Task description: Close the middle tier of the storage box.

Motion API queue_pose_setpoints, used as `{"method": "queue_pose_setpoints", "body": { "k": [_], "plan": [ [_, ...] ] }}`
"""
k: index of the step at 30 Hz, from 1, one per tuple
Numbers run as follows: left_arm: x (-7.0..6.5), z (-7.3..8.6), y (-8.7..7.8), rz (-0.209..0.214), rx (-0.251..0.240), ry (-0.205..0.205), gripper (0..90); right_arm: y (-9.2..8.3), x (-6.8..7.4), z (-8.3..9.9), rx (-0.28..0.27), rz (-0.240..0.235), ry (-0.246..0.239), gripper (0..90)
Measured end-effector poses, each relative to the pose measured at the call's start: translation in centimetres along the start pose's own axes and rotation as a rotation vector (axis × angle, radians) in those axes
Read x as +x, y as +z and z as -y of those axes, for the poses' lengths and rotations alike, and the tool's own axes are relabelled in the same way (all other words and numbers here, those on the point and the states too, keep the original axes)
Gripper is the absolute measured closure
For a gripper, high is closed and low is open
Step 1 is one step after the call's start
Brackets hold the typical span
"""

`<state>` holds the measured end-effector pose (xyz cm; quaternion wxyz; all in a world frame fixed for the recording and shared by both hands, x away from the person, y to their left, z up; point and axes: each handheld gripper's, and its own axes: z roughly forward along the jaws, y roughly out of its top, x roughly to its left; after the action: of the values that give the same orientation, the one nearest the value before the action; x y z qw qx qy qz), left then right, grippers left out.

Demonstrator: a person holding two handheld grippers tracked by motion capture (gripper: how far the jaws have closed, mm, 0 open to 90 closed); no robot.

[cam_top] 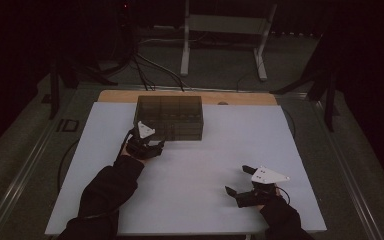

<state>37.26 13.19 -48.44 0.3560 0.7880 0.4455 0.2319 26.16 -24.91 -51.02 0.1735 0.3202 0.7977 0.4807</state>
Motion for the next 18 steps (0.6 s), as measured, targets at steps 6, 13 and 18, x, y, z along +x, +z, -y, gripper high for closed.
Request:
{"method": "queue_pose_setpoints", "body": {
  "k": [6, 13, 18],
  "plan": [
    [-0.18, -0.12, 0.13, -0.01, 0.015, -0.002, 27.0, -0.01, 0.01, 0.0, 0.0, 0.0, -0.001, 2.4],
    [-0.08, -0.14, 0.04, 0.024, 0.02, 0.006, 10.5, -0.01, -0.02, 0.02, 0.003, 0.0, -0.002, 2.4],
    [-0.01, -0.23, -0.11, 0.062, 0.02, 0.023, 3.8, -0.02, -0.01, 0.01, 0.001, 0.001, -0.003, 2.4]
  ]
}}
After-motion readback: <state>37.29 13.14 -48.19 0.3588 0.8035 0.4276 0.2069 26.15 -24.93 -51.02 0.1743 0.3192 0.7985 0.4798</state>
